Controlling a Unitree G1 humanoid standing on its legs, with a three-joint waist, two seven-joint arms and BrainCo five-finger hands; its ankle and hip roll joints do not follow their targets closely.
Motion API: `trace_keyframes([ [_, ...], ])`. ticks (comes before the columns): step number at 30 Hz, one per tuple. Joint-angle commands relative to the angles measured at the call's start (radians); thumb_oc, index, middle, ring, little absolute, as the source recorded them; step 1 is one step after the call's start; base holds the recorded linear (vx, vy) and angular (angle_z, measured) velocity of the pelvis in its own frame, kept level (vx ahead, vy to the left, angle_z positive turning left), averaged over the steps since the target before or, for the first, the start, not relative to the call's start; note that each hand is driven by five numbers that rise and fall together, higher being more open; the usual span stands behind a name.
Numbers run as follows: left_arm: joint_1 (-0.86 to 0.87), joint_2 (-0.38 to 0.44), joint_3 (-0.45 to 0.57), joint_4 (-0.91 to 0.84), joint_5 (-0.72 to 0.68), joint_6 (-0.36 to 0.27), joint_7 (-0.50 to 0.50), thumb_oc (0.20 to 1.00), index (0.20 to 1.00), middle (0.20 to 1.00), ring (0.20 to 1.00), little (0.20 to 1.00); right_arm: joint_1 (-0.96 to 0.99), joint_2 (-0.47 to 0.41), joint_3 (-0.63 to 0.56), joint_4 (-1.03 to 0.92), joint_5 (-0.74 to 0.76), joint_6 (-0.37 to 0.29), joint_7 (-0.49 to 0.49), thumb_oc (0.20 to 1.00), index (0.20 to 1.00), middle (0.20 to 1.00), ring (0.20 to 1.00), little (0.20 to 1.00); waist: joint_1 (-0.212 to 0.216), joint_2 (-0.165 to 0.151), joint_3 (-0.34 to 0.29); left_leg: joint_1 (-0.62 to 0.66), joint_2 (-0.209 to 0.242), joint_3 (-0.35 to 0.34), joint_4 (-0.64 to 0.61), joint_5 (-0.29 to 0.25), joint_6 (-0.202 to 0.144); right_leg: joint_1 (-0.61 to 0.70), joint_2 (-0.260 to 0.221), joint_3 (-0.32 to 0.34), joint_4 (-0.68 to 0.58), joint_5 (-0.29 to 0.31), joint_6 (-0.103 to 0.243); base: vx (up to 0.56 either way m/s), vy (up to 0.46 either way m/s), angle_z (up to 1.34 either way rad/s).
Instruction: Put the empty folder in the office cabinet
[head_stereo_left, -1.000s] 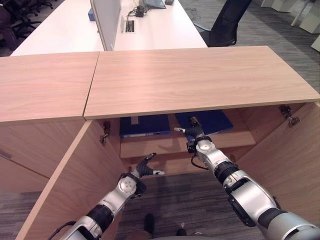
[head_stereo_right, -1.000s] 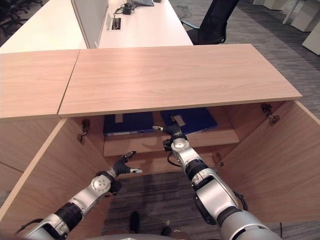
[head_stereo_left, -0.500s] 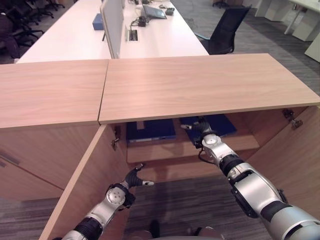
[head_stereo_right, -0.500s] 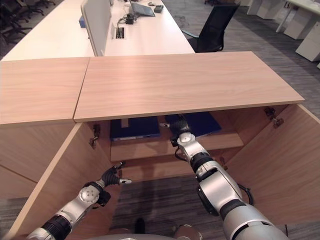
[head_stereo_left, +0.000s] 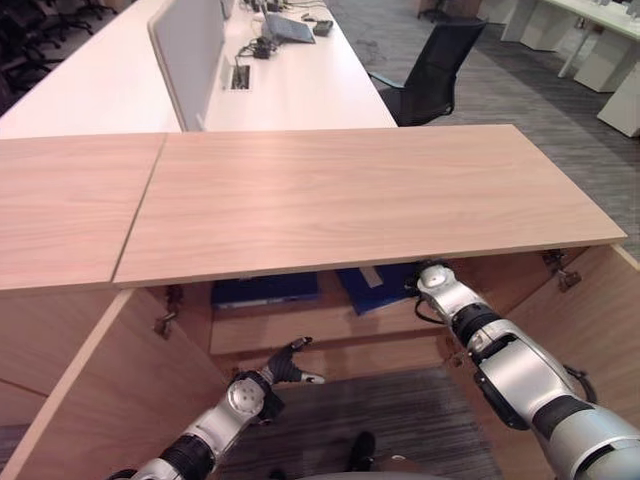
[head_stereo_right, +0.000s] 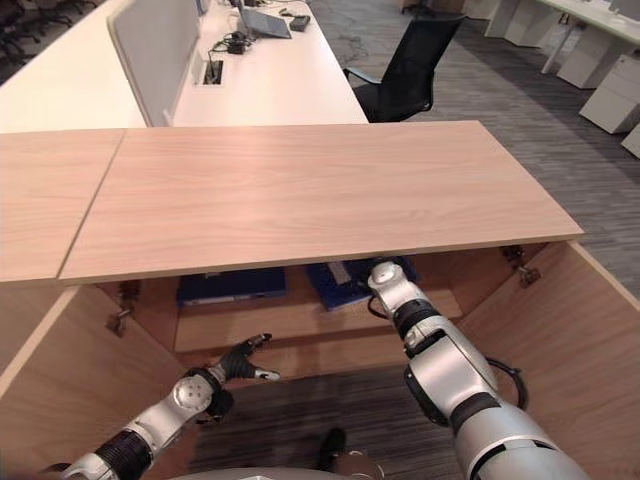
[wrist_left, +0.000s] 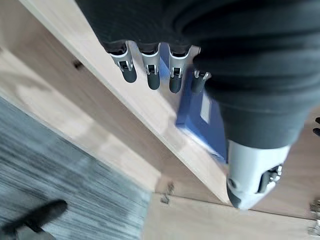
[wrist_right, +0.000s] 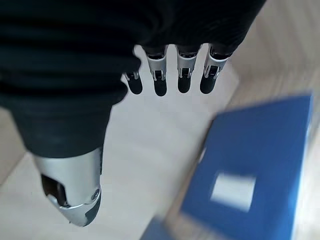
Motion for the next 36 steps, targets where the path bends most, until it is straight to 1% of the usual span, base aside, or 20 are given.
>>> trace_keyframes([
  [1,-0.051,0.037,-0.007,-0.002,-0.004,-0.05,0.0,1.0,1.0,1.0,1.0,1.0,-0.117,-0.026,0.014,0.017,-0.064,-0.038,-0.015,1.0,1.0,1.0,1.0,1.0,0.017,-0.061,-0.013,0.007,-0.125,-0.006,-0.021,-0.083,0.054,0.03,-0.039,0.08,-0.015,0.071,0.133,0.17,-0.181,0.06],
  [2,-0.051,0.046,-0.002,-0.003,-0.002,-0.047,-0.002,1.0,1.0,1.0,1.0,1.0,-0.113,-0.047,0.025,0.008,-0.083,-0.038,-0.007,1.0,1.0,1.0,1.0,1.0,0.011,-0.072,-0.017,0.008,-0.108,-0.002,-0.008,-0.099,0.045,0.036,-0.029,0.078,-0.017,0.058,0.13,0.1,-0.121,0.08],
  [3,-0.05,0.046,-0.002,-0.003,-0.002,-0.047,-0.002,1.0,1.0,1.0,1.0,1.0,-0.113,-0.047,0.024,0.008,-0.083,-0.038,-0.007,1.0,1.0,1.0,1.0,1.0,0.01,-0.072,-0.017,0.007,-0.107,-0.003,-0.006,-0.101,0.044,0.037,-0.028,0.077,-0.018,0.057,0.129,0.17,-0.201,0.11],
  [4,-0.049,0.051,0.004,-0.001,-0.004,-0.045,-0.004,1.0,1.0,1.0,1.0,1.0,-0.108,-0.062,0.029,-0.001,-0.097,-0.039,-0.004,1.0,1.0,1.0,1.0,1.0,0.006,-0.08,-0.02,0.006,-0.096,0.004,0.01,-0.115,0.034,0.044,-0.02,0.076,-0.026,0.048,0.126,0.12,-0.149,0.09],
  [7,-0.041,0.059,0.022,-0.009,-0.009,-0.043,-0.008,1.0,1.0,1.0,1.0,1.0,-0.093,-0.102,0.053,-0.03,-0.143,-0.039,0.005,1.0,1.0,1.0,1.0,1.0,-0.001,-0.1,-0.021,-0.022,-0.074,0.037,0.117,-0.16,0.012,0.071,-0.005,0.065,-0.053,0.03,0.115,0.14,-0.207,0.09],
  [8,-0.039,0.058,0.025,-0.02,-0.014,-0.045,-0.013,1.0,1.0,1.0,1.0,1.0,-0.09,-0.137,0.071,-0.037,-0.167,-0.039,0.011,1.0,1.0,1.0,1.0,1.0,-0.009,-0.114,-0.011,-0.071,-0.058,0.081,0.189,-0.156,-0.001,0.093,-0.004,0.055,-0.089,0.032,0.119,0.04,-0.14,0.26],
  [9,-0.04,0.058,0.025,-0.02,-0.014,-0.045,-0.013,1.0,1.0,1.0,1.0,1.0,-0.091,-0.138,0.071,-0.037,-0.168,-0.039,0.011,1.0,1.0,1.0,1.0,1.0,-0.011,-0.112,-0.012,-0.079,-0.057,0.08,0.201,-0.161,-0.002,0.093,-0.002,0.053,-0.093,0.034,0.118,-0.07,-0.108,0.56],
  [10,-0.031,0.054,0.032,-0.03,-0.014,-0.048,-0.017,1.0,1.0,1.0,1.0,1.0,-0.097,-0.158,0.088,-0.053,-0.187,-0.042,0.014,1.0,1.0,1.0,1.0,1.0,-0.009,-0.115,0.01,-0.18,-0.045,0.113,0.255,-0.132,-0.008,0.105,-0.007,0.057,-0.127,0.04,0.111,-0.11,-0.018,0.64],
  [11,-0.03,0.054,0.037,-0.028,-0.011,-0.049,-0.017,1.0,1.0,1.0,1.0,1.0,-0.098,-0.166,0.092,-0.058,-0.194,-0.045,0.018,1.0,1.0,1.0,1.0,1.0,-0.005,-0.114,0.016,-0.223,-0.048,0.115,0.261,-0.116,-0.009,0.114,-0.004,0.058,-0.137,0.041,0.108,-0.11,0.001,0.59],
  [12,-0.019,0.058,0.05,-0.025,-0.008,-0.051,-0.019,1.0,1.0,1.0,1.0,1.0,-0.1,-0.171,0.098,-0.07,-0.2,-0.05,0.025,1.0,1.0,1.0,1.0,1.0,0.004,-0.105,0.023,-0.245,-0.047,0.12,0.244,-0.097,-0.01,0.123,0.003,0.057,-0.137,0.036,0.105,0.0,0.021,0.23],
  [13,-0.002,0.06,0.059,-0.035,-0.006,-0.05,-0.028,1.0,1.0,1.0,1.0,1.0,-0.095,-0.163,0.116,-0.09,-0.222,-0.056,0.041,1.0,1.0,1.0,1.0,1.0,0.007,-0.099,0.021,-0.258,-0.038,0.128,0.223,-0.065,-0.022,0.138,0.026,0.085,-0.152,0.029,0.097,0.04,0.025,0.03],
  [14,0.006,0.063,0.067,-0.036,-0.004,-0.05,-0.028,1.0,1.0,1.0,1.0,1.0,-0.092,-0.164,0.126,-0.093,-0.233,-0.057,0.047,1.0,1.0,1.0,1.0,1.0,0.009,-0.095,0.017,-0.25,-0.04,0.124,0.205,-0.058,-0.023,0.141,0.032,0.092,-0.159,0.028,0.096,0.07,0.014,-0.32],
  [15,0.01,0.065,0.07,-0.037,0.0,-0.049,-0.03,1.0,1.0,1.0,1.0,1.0,-0.085,-0.162,0.131,-0.095,-0.243,-0.056,0.056,1.0,1.0,1.0,1.0,1.0,0.007,-0.093,0.012,-0.234,-0.042,0.121,0.181,-0.053,-0.02,0.142,0.036,0.098,-0.163,0.028,0.093,0.06,0.016,-0.64],
  [16,0.015,0.067,0.072,-0.038,0.007,-0.049,-0.035,1.0,1.0,1.0,1.0,1.0,-0.073,-0.162,0.138,-0.097,-0.256,-0.054,0.065,1.0,1.0,1.0,1.0,1.0,0.003,-0.092,0.003,-0.215,-0.045,0.122,0.141,-0.037,-0.019,0.141,0.04,0.101,-0.172,0.031,0.092,0.0,0.046,-0.83],
  [17,0.013,0.065,0.074,-0.03,0.018,-0.048,-0.034,1.0,1.0,1.0,1.0,1.0,-0.062,-0.164,0.146,-0.098,-0.273,-0.05,0.076,1.0,1.0,1.0,1.0,1.0,-0.004,-0.097,-0.004,-0.202,-0.053,0.139,0.1,-0.007,-0.009,0.13,0.033,0.102,-0.179,0.047,0.085,-0.01,0.05,-1.2],
  [23,0.04,0.078,0.102,-0.03,0.04,-0.051,-0.041,1.0,1.0,1.0,1.0,1.0,-0.039,-0.162,0.157,-0.085,-0.308,-0.047,0.103,1.0,1.0,1.0,1.0,1.0,-0.014,-0.102,-0.003,-0.141,-0.052,0.17,0.036,0.001,0.001,0.13,0.039,0.136,-0.204,0.06,0.088,0.01,0.028,0.07],
  [36,0.028,0.073,0.089,-0.01,0.044,-0.048,-0.045,1.0,1.0,1.0,1.0,1.0,-0.047,-0.107,0.173,-0.026,-0.31,-0.049,0.112,1.0,1.0,1.0,1.0,1.0,-0.025,-0.115,0.005,-0.135,-0.048,0.175,0.013,0.009,0.005,0.119,0.053,0.151,-0.229,0.075,0.089,0.0,-0.003,0.02],
])
